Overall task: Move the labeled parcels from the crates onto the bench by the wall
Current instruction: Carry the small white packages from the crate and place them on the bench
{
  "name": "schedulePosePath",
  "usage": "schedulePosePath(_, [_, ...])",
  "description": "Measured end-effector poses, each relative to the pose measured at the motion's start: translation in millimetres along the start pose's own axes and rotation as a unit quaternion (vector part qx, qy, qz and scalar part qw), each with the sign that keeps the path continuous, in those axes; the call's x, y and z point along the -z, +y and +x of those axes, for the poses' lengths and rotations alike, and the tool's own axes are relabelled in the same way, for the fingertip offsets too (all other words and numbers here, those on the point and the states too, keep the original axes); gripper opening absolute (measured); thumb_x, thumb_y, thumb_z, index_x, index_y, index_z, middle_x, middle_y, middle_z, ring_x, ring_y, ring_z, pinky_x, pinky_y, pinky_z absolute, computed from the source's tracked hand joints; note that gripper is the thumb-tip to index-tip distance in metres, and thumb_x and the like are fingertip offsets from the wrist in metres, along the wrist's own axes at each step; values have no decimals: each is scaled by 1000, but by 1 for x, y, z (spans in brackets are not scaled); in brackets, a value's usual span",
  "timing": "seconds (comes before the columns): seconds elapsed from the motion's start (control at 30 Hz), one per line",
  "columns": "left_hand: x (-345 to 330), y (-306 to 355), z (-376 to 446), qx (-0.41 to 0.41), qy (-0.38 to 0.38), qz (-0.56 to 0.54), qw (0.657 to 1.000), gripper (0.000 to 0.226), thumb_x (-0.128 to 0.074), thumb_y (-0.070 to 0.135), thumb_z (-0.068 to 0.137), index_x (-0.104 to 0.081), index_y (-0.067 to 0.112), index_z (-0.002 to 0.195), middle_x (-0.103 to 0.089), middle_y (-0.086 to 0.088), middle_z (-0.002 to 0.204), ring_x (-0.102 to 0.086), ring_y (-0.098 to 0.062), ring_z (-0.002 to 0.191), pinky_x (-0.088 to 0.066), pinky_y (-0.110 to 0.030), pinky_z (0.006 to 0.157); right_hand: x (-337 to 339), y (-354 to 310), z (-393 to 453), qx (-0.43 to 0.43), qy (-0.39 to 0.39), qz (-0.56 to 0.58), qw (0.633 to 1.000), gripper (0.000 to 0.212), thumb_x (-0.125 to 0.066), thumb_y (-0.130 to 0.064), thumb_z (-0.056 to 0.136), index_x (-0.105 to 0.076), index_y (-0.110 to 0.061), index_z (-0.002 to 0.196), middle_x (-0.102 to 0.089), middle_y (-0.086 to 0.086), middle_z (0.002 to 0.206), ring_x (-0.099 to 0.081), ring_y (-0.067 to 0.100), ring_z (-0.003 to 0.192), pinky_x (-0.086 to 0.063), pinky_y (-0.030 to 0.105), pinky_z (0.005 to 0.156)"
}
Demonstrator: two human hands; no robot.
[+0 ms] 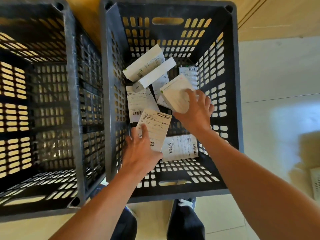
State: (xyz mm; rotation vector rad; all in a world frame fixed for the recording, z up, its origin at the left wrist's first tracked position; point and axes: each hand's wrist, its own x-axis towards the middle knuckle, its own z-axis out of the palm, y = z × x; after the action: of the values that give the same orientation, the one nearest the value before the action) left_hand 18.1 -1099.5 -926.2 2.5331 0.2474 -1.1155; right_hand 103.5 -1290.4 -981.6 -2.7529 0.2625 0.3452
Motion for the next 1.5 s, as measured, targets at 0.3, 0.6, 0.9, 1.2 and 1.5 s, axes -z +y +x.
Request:
schedulePosePath(0.3, [104, 31, -127, 29, 65, -35, 997, 112, -71, 53, 75, -5, 21, 159, -19, -7, 151, -34, -33, 130, -52, -49, 94, 168, -62, -74, -11, 21, 27, 999, 83, -76, -61, 67, -37, -45, 138, -36, 5, 139, -35, 32, 128, -36, 53, 107])
schedulePosePath(0.6, [256, 8, -310, 92, 188, -133, 969, 112, -72, 61, 73, -8, 25, 157, -20, -7, 150, -33, -33, 128, -49, -49, 92, 356, -208, -169, 76, 23, 22, 997, 83, -74, -64, 68, -35, -46, 139, -32, 5, 142, -35, 30, 128, -38, 50, 103])
schedulePosePath(0.9, [397, -106, -459, 155, 327, -189, 913, 114, -71, 66, 74, -7, 26, 159, -20, -8, 153, -29, -34, 134, -43, -52, 102, 446, -418, -255, 193, 46, 37, 979, 83, -67, -71, 68, -34, -44, 139, -33, 6, 143, -33, 33, 128, -33, 50, 103])
schedulePosePath(1.2, [469, -323, -616, 191, 370, -171, 893, 114, -70, 63, 67, -12, 25, 157, -20, -10, 152, -32, -33, 129, -43, -48, 101, 438, -666, -398, 294, 44, 65, 953, 85, -75, -65, 72, -39, -40, 145, -34, 9, 146, -33, 36, 130, -31, 52, 103])
schedulePosePath(1.5, [538, -508, -744, 254, 434, -215, 837, 114, -72, 60, 70, -10, 26, 159, -17, -6, 158, -30, -31, 135, -41, -46, 102, 440, -885, -515, 380, 15, 119, 917, 81, -71, -67, 68, -40, -44, 139, -35, 6, 140, -33, 33, 128, -30, 51, 107])
